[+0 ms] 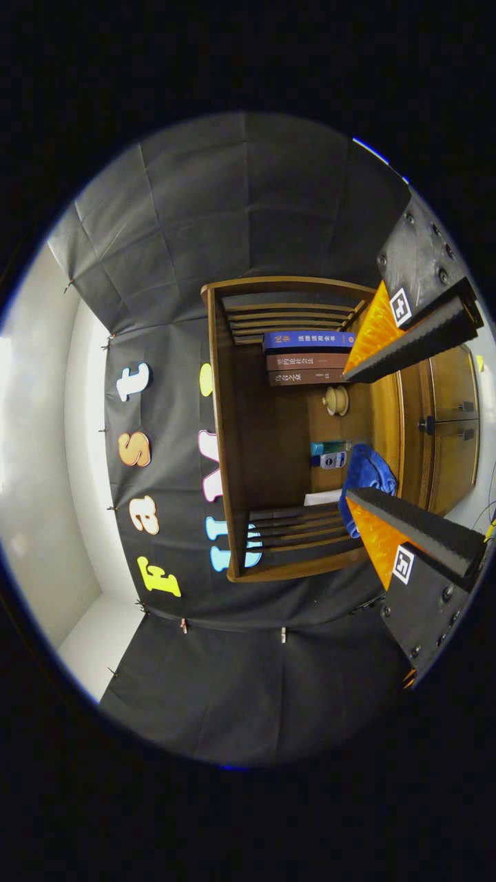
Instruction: Pull open the drawer, take out the items inside it, and place them on the countertop above the cabinet.
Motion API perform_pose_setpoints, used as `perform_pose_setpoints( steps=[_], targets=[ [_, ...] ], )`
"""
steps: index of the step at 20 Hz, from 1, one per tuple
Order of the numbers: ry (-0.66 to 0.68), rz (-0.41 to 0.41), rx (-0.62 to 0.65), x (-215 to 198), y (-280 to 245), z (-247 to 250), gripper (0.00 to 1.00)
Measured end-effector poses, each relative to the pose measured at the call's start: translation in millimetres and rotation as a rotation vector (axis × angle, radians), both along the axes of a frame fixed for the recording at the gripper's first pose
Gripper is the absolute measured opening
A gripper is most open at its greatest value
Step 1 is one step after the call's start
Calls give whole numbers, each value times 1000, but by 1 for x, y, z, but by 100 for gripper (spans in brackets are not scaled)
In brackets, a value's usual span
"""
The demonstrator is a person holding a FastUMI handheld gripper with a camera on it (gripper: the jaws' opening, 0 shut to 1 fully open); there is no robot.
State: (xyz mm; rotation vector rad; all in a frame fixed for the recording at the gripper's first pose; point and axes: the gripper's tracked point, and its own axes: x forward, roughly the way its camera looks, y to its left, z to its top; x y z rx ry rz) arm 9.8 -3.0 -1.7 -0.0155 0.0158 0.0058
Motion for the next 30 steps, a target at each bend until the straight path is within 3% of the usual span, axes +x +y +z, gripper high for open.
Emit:
perform_pose_setpoints(
  steps=[15,30],
  targets=[
    [66,-12,4,1,-4,-30,99],
    [255,-46,38,56,-20,-153,99]
  ],
)
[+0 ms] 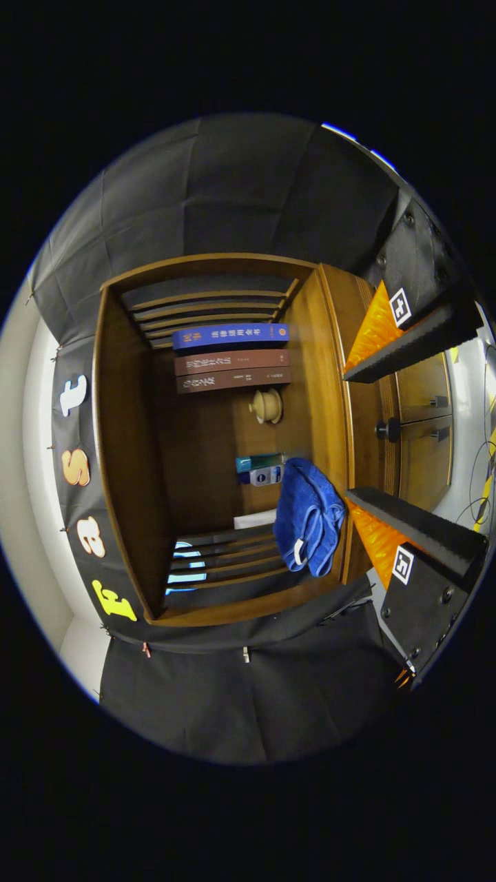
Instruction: Pull open the drawer, take out the items inside it, and place them on the countertop above the cabinet.
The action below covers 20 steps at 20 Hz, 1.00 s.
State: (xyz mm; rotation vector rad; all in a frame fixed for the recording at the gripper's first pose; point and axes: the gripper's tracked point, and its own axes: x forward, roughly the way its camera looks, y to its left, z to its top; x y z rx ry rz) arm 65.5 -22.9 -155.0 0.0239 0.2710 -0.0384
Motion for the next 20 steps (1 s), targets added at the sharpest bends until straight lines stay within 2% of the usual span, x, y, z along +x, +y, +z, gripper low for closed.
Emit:
perform_pose_setpoints(
  steps=[7,16,19,20],
  targets=[
    [117,-5,-9,41,-8,-79,99],
    [245,-33,11,82,-15,-150,97],
    [278,-43,17,88,-17,-168,86],
    [295,-25,20,88,-13,-171,74]
  ],
)
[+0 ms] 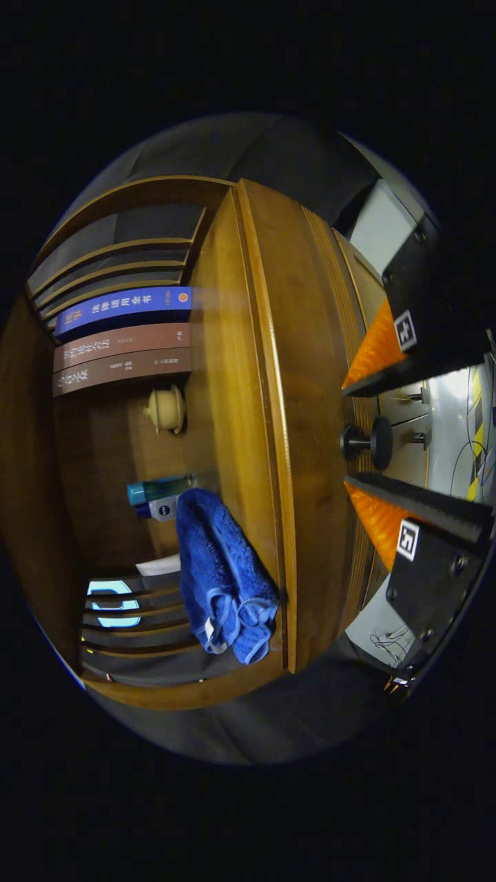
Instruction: Pull open the drawer, take out the items inside it, and place them on the countertop above the cabinet.
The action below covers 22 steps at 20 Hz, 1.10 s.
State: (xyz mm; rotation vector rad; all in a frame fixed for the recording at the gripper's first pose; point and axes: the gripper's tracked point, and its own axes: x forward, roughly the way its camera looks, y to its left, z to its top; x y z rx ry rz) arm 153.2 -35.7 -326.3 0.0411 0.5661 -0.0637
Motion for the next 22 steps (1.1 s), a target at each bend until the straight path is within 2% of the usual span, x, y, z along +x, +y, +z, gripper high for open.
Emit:
perform_pose_setpoints(
  steps=[2,3,5,6,14,22],
  targets=[
    [20,8,-55,4,1,-5,51],
    [26,14,-84,3,1,-6,51],
    [28,1,-105,2,0,-2,44],
    [29,-4,-100,4,1,-7,35],
    [40,-16,-94,-4,1,-4,35],
    [62,-18,-109,-51,4,1,35]
  ],
)
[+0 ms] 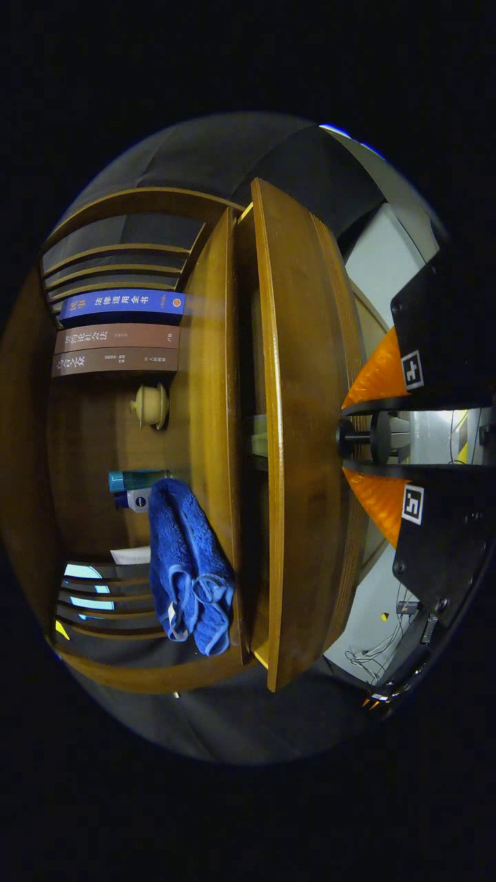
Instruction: Pull open the drawer, take out the items inside it, and place them on the countertop above the cabinet.
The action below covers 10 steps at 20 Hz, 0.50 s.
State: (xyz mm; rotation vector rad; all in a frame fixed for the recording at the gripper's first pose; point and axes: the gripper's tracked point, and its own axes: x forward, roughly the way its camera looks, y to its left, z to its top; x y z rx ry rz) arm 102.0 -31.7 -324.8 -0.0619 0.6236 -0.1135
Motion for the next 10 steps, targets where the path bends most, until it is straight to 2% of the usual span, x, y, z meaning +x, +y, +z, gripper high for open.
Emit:
perform_pose_setpoints(
  steps=[2,4,6,10],
  targets=[
    [1,1,3,-15,0,5,35],
    [-56,6,8,-26,4,27,35],
    [-111,8,-61,-36,0,52,33],
    [-79,-16,16,-49,-1,45,32]
  ],
)
